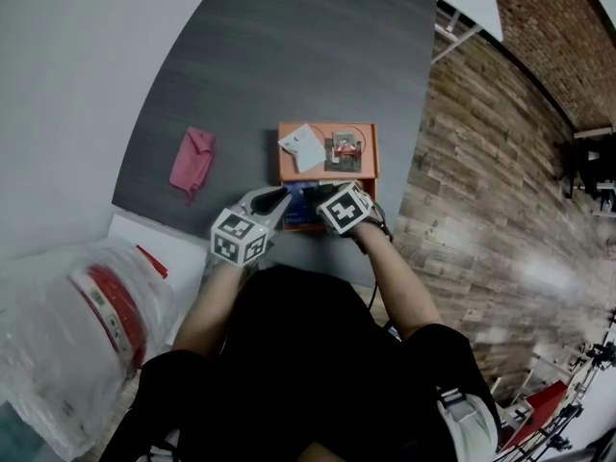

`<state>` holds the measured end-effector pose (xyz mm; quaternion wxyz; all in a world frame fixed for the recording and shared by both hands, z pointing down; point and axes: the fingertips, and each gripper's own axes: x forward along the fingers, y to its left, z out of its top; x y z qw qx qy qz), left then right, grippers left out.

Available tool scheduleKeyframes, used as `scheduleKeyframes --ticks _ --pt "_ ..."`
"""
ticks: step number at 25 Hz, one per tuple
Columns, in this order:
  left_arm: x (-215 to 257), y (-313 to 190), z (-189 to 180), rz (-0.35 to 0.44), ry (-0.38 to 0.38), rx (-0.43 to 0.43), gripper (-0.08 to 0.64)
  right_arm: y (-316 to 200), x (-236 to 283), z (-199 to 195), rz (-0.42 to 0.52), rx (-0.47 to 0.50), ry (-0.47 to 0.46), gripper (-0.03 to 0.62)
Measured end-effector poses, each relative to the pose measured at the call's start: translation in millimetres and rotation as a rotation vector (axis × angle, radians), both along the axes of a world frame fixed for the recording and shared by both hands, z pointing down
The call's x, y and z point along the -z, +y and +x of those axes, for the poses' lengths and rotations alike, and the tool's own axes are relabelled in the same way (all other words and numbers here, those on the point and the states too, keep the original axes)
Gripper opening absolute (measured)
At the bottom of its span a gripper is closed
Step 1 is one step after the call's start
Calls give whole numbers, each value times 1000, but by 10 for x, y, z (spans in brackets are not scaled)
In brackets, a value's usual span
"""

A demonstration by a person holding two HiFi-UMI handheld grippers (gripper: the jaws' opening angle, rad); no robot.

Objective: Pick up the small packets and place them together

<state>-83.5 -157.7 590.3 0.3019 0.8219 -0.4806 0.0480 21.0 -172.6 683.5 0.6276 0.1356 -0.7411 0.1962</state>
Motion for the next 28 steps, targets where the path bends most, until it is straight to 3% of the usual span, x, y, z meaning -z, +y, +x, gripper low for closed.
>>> scheduleKeyframes --ticks 5,14,28 --pt "7 -13 28 4 -5 -14 44 -13 107 -63 4 -18 -100 152" --pt "34 -21 103 11 -11 -42 44 -145 550 -136 95 -39 -268 46" --pt "180 -88 99 55 -37 -63 44 -146 1004 -104 109 -121 -415 26"
